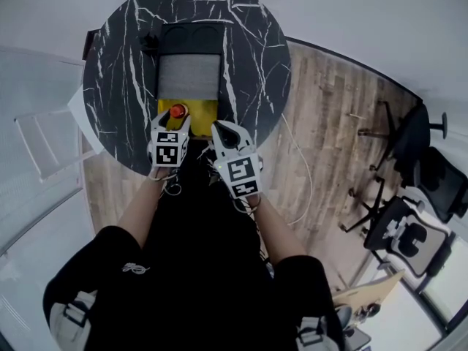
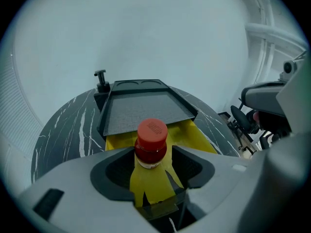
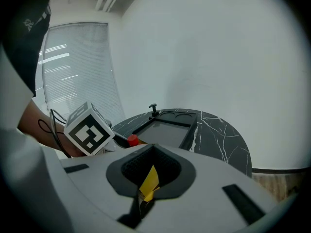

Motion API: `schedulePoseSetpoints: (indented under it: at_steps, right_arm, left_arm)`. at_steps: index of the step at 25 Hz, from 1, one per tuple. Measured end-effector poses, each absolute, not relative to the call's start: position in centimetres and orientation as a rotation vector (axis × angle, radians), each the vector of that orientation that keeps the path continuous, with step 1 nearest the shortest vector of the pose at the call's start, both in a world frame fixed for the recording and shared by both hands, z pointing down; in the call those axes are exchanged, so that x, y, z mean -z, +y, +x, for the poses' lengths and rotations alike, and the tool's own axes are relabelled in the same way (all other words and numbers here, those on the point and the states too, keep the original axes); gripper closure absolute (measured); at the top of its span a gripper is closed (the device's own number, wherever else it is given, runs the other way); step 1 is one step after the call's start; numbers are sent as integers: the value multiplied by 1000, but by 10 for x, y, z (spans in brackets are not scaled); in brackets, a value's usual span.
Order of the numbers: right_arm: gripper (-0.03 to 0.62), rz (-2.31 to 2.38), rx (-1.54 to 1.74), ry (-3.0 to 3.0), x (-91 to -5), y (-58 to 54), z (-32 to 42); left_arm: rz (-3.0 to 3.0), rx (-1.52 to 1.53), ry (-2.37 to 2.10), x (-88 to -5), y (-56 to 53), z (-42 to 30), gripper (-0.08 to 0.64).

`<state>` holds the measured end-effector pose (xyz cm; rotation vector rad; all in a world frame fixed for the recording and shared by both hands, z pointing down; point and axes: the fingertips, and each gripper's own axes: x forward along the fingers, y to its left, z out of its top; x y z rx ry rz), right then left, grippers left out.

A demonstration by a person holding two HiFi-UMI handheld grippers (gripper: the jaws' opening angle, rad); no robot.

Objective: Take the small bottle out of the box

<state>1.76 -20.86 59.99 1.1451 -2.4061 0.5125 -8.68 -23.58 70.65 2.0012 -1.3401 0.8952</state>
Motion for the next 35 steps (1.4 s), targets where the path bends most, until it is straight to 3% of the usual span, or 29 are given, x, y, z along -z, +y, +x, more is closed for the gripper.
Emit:
schedulePoseSetpoints:
  at_steps: [35]
  right_arm:
    - [597,1198,-484,-2411,-590,-199,26]
  left_arm:
    - [2050,-915,-1324,-701,-236,-89,344]
